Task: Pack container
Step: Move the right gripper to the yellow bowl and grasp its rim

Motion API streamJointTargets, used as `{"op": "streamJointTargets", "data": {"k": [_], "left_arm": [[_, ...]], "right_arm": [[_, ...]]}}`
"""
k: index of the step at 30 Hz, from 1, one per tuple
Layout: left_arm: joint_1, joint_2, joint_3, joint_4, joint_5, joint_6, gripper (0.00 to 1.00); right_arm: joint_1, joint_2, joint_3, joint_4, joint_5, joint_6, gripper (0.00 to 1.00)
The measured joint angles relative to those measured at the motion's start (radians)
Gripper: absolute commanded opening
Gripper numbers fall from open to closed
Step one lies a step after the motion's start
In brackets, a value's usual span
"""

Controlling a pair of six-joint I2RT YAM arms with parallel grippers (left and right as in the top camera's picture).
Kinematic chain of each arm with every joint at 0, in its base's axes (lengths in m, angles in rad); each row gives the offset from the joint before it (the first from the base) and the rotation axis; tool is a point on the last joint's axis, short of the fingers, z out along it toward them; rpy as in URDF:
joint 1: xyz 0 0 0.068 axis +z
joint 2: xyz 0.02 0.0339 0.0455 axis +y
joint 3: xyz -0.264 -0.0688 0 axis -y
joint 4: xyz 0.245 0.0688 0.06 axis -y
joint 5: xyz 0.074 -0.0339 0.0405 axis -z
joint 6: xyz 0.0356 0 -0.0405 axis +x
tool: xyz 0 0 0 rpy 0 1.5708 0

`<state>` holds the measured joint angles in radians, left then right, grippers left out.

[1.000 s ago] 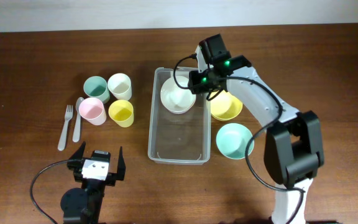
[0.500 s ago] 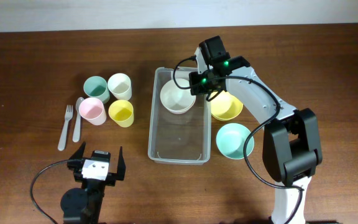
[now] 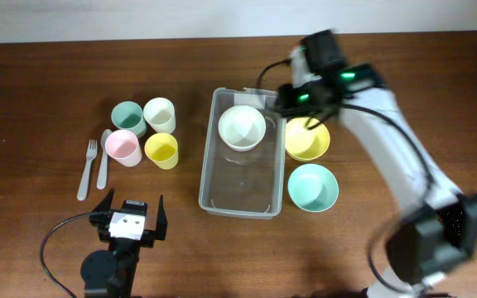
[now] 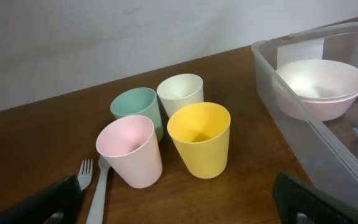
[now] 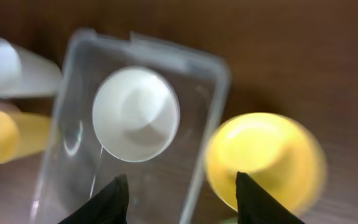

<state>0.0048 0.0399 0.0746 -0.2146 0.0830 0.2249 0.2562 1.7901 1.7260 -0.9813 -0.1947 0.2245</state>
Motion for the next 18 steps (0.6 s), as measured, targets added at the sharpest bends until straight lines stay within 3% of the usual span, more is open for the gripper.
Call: {"op": "streamJointTargets", "data": {"k": [4,8,18], "left_arm": [[0.000,0.000,0.000,0.000,0.000,0.000,1.00],[0.000,0.000,0.000,0.000,0.000,0.000,1.00],[0.000,0.000,0.000,0.000,0.000,0.000,1.00]], "right_arm": [[-0.111,-0.111,0.021,-0.122,0.016,0.000,0.51],[-0.191,-0.096,-0.009,-0.153,0.032,0.000,0.51],[-0.231,0.169,-0.166,-0.055,0.010,0.000,0.41]]}}
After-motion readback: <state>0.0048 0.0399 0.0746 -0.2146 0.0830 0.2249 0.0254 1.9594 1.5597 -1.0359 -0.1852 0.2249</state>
